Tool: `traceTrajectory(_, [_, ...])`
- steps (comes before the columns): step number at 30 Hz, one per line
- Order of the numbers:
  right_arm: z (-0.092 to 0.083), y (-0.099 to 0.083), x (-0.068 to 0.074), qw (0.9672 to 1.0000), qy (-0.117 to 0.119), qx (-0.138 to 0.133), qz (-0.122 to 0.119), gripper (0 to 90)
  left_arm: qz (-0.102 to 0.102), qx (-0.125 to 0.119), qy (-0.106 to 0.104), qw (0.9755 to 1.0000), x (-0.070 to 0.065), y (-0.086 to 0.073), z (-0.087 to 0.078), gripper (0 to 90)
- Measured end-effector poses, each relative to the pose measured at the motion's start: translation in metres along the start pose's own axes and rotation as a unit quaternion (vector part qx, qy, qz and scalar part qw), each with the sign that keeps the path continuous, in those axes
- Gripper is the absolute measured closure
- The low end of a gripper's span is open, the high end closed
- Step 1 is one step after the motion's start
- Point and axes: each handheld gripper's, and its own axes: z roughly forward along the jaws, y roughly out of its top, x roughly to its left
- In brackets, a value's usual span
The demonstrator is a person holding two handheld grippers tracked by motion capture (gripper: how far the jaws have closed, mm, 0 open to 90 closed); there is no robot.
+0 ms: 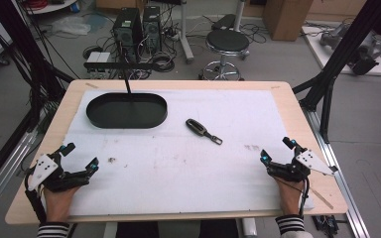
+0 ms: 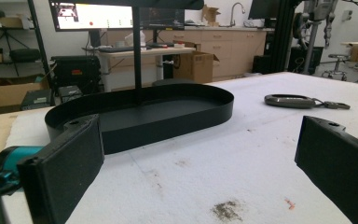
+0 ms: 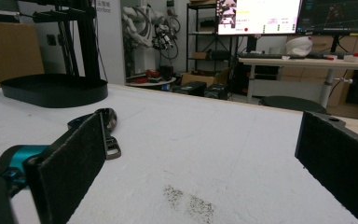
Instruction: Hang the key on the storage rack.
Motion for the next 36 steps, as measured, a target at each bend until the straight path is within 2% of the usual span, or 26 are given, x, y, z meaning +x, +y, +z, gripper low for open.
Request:
traceTrajectory(4, [0.000, 0.000, 0.000, 1.0000, -0.002, -0.002, 0.001, 1.0, 0.005, -0.002, 0.000, 1.0000, -0.001, 0.000, -0.001, 1.7])
traceTrajectory(5, [0.000, 0.000, 0.000, 1.0000, -0.001, -0.004, -0.002, 1.0, 0.000, -0.001, 0.000, 1.0000, 0.000, 0.000, 0.000, 1.7])
traceTrajectory(22, [0.000, 0.000, 0.000, 1.0000, -0.001, -0.003, -0.001, 1.0, 0.001, -0.003, 0.001, 1.0000, 0.000, 0.000, -0.001, 1.7])
traceTrajectory(26, [0.003, 0.002, -0.002, 0.9999, 0.001, 0.016, 0.007, 1.1, 0.002, -0.003, 0.000, 1.0000, 0.000, 0.000, -0.001, 1.7])
traceTrajectory(27, [0.005, 0.004, -0.003, 0.9995, -0.002, 0.030, 0.008, 1.1, 0.001, -0.003, 0.000, 1.0000, 0.000, 0.000, -0.001, 1.7])
traceTrajectory(30, [0.008, 0.007, -0.004, 0.9993, -0.006, 0.036, 0.007, 1.1, -0.001, -0.005, 0.000, 1.0000, 0.000, 0.000, -0.001, 1.7])
traceTrajectory(31, [0.009, 0.010, -0.005, 0.9992, -0.002, 0.038, 0.012, 1.0, -0.002, -0.004, 0.000, 1.0000, 0.000, 0.000, -0.001, 1.7])
traceTrajectory(36, [0.023, 0.030, -0.007, 0.9976, 0.022, 0.065, 0.001, 1.1, -0.002, -0.004, 0.000, 1.0000, 0.000, 0.000, -0.001, 1.7])
